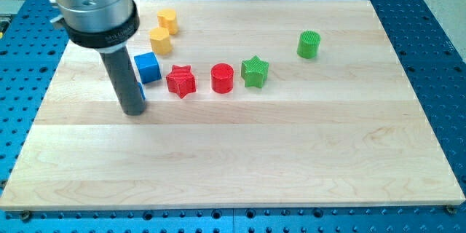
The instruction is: Move down the red star
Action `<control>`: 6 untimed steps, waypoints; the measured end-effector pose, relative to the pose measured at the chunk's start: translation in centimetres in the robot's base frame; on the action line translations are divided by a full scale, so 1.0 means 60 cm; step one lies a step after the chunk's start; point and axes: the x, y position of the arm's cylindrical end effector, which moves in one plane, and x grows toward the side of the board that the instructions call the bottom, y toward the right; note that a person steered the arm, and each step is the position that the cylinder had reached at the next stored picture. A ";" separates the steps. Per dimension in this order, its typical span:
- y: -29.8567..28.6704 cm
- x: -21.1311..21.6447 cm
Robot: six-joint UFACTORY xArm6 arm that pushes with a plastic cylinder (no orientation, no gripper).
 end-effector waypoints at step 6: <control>0.100 -0.069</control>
